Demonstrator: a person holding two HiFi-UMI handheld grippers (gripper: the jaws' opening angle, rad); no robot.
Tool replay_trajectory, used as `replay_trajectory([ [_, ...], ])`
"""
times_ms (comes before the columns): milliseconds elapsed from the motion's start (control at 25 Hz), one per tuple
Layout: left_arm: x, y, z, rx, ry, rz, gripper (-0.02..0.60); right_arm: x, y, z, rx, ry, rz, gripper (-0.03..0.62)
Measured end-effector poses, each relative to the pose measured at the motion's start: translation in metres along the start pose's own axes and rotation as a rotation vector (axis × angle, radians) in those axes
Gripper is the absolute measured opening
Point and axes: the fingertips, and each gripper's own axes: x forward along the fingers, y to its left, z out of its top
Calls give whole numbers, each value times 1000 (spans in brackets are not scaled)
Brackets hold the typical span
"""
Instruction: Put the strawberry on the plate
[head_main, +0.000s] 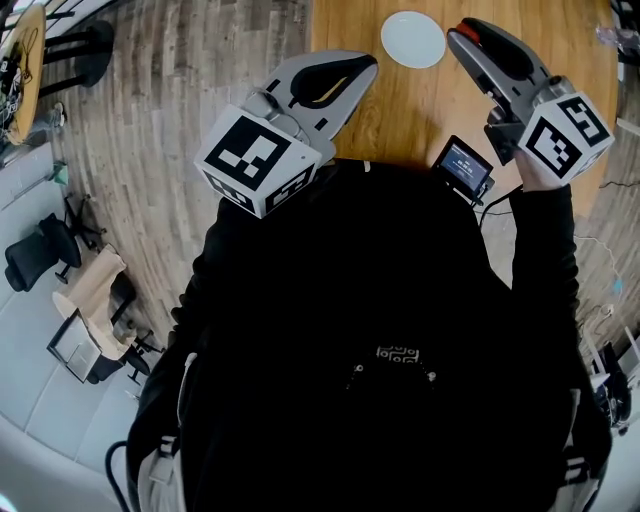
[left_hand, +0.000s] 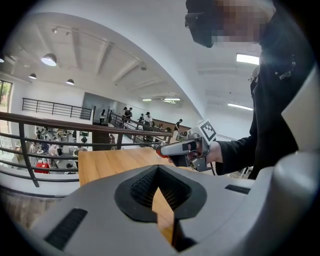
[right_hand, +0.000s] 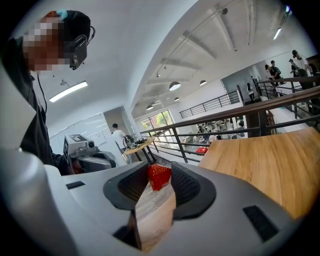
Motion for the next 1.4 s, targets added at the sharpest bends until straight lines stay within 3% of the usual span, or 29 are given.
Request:
replay_trajectory([
  [600, -15, -3, -14, -79, 20, 49, -5, 23, -25, -31, 28, 135, 2, 150],
  [1400, -27, -15, -23, -168, 28, 98, -5, 21, -78, -83, 87, 258, -81, 150],
])
